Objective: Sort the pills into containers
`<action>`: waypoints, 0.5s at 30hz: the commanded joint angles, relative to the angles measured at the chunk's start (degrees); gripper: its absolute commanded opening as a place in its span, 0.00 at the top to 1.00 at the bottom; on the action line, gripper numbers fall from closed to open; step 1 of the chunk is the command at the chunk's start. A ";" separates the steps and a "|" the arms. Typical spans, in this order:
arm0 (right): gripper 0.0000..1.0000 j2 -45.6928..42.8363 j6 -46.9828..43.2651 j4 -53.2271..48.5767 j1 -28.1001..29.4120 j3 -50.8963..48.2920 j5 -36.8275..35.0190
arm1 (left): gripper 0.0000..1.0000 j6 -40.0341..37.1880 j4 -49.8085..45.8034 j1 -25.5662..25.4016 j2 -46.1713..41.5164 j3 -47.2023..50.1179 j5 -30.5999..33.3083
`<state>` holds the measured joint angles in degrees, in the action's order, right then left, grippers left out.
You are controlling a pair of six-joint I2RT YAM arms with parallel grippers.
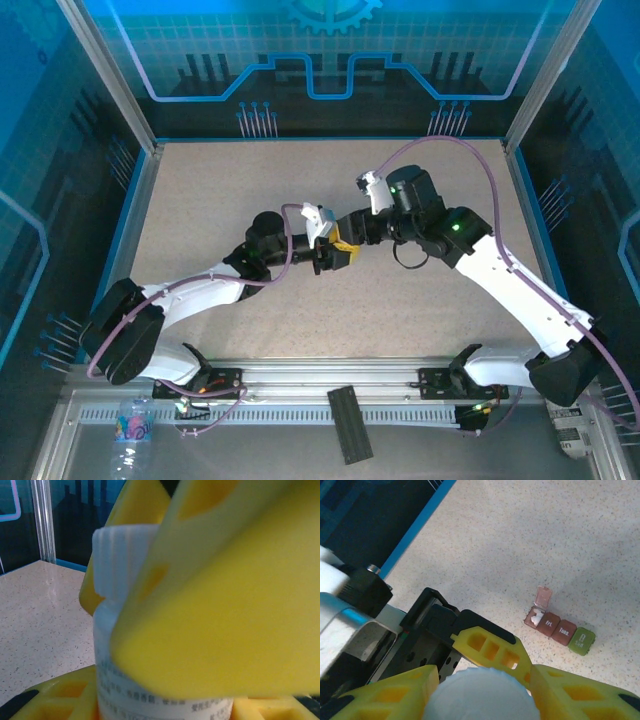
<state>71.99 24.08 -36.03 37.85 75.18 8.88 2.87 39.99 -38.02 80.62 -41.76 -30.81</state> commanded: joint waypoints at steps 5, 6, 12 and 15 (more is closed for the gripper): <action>0.51 0.24 1.19 0.28 1.35 0.10 -1.31 | 1.00 -0.85 3.64 -0.20 -0.20 -1.50 0.88; 0.51 0.17 1.24 0.30 1.29 0.10 -1.40 | 1.00 -0.78 3.69 -0.19 -0.16 -1.45 0.87; 0.59 -0.18 2.39 1.69 0.16 -0.50 -1.85 | 0.93 -0.91 3.87 -0.21 0.15 -1.06 1.73; 0.63 -0.46 3.26 3.35 -0.94 -1.17 -1.98 | 0.66 -0.97 4.06 -0.18 0.33 -0.42 3.15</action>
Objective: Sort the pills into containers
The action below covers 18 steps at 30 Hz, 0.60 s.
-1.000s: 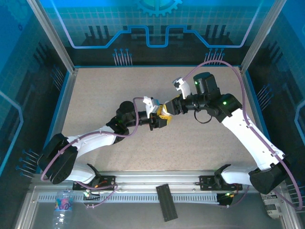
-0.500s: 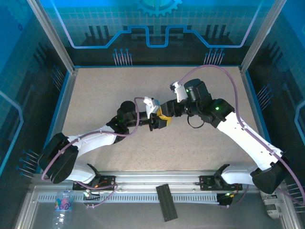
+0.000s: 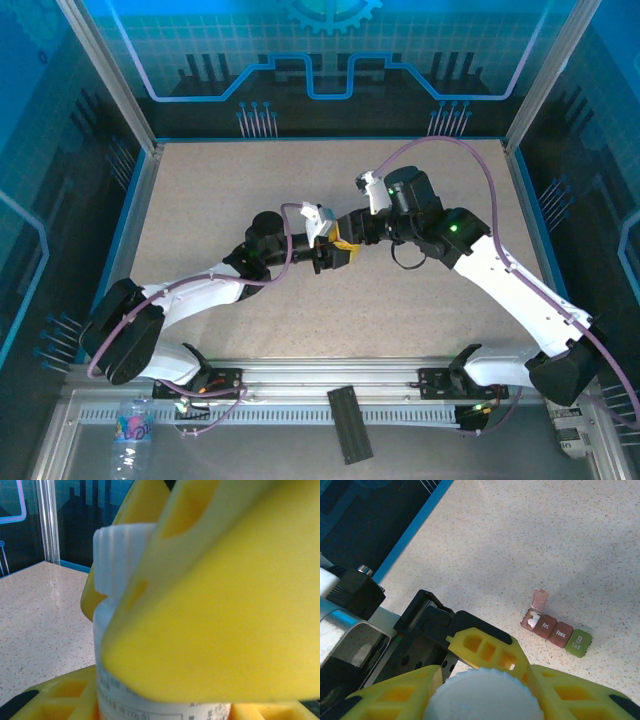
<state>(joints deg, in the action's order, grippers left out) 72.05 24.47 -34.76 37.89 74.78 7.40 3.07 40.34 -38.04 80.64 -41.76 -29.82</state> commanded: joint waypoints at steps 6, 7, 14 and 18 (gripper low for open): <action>0.66 -0.62 3.66 3.61 -3.91 -1.22 -0.29 | 0.63 -1.93 4.04 -0.18 0.21 1.84 3.21; 0.66 -0.65 3.58 3.73 -4.13 -1.24 0.11 | 0.72 -1.87 4.29 -0.11 0.30 2.09 3.04; 0.66 -0.81 3.22 3.71 -4.31 -1.92 1.91 | 0.60 -1.47 6.71 -0.17 0.57 2.92 4.38; 0.66 -0.52 2.87 4.69 -4.06 -2.14 5.16 | 0.53 -1.67 6.42 -0.15 1.03 1.91 4.03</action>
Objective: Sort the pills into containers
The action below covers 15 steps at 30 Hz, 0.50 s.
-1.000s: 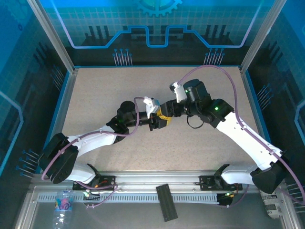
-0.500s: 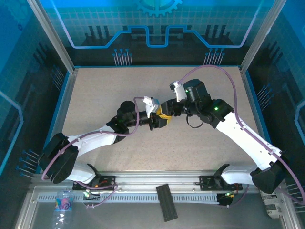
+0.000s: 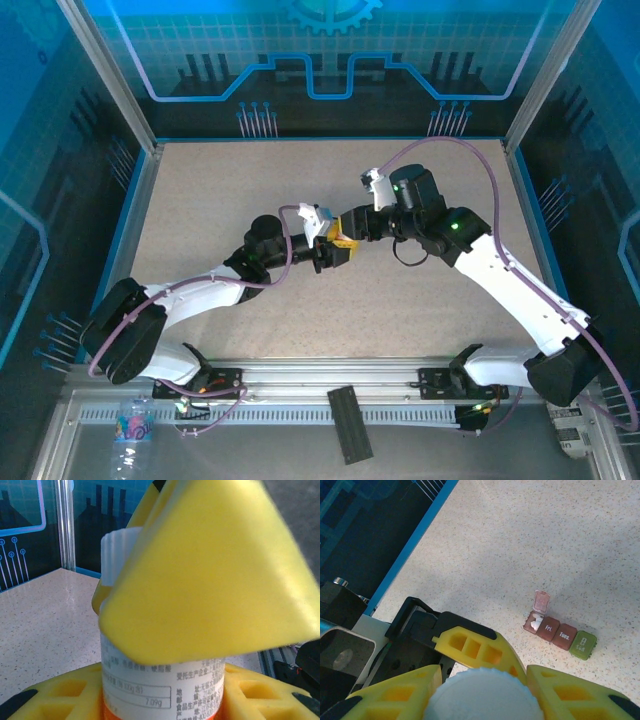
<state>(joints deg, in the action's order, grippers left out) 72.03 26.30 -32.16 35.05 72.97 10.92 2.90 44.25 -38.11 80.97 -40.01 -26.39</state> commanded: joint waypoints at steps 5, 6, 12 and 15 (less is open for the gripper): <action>0.66 0.79 0.64 2.39 0.38 0.70 3.08 | 0.54 -0.88 2.85 -0.10 1.97 -0.91 0.09; 0.66 1.05 0.57 2.16 0.71 0.98 2.97 | 0.56 -0.68 3.18 -0.05 2.14 -1.01 -0.06; 0.60 1.21 -0.58 0.95 0.91 1.48 2.83 | 0.91 0.09 3.47 -0.05 2.40 -1.64 -0.24; 0.34 0.01 -1.63 0.05 -0.42 1.91 3.09 | 1.00 0.07 3.22 -0.06 2.17 -1.60 -0.41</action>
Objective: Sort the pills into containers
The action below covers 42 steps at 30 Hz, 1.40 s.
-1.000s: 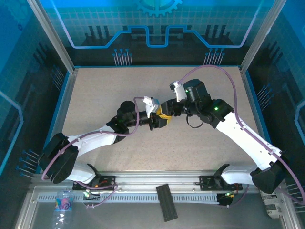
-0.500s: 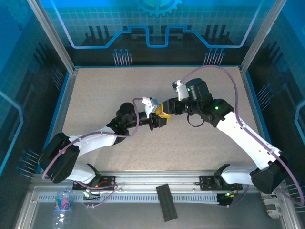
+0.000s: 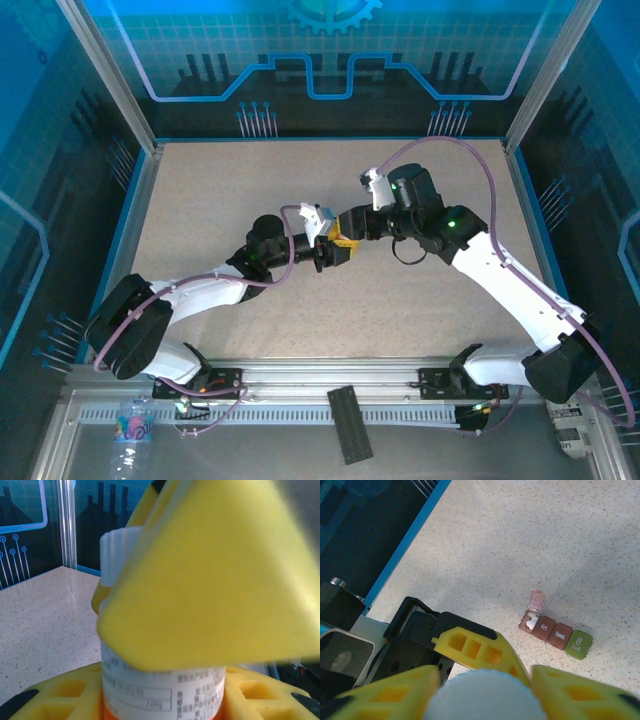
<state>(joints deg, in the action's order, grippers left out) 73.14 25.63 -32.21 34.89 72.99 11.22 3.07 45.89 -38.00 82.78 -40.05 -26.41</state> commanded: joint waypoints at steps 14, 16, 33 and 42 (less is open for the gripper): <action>0.21 -4.05 -13.83 -7.39 -9.41 5.55 17.33 | 1.00 0.62 1.22 -0.17 -0.72 -1.25 -2.46; 0.21 -3.13 -14.41 -7.82 -9.33 5.91 16.80 | 1.00 0.85 1.27 -0.23 -0.69 -1.29 -2.79; 0.31 -0.20 -14.99 -7.88 -8.73 4.62 16.15 | 1.00 0.81 0.74 -0.21 -1.44 -1.66 -3.29; 0.33 0.60 -14.91 -7.51 -8.64 3.91 15.67 | 1.00 0.80 0.76 -0.20 -1.22 -1.83 -3.29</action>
<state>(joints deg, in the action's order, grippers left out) 73.43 11.29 -39.57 26.09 77.34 26.15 3.11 45.69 -38.00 82.78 -40.05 -28.34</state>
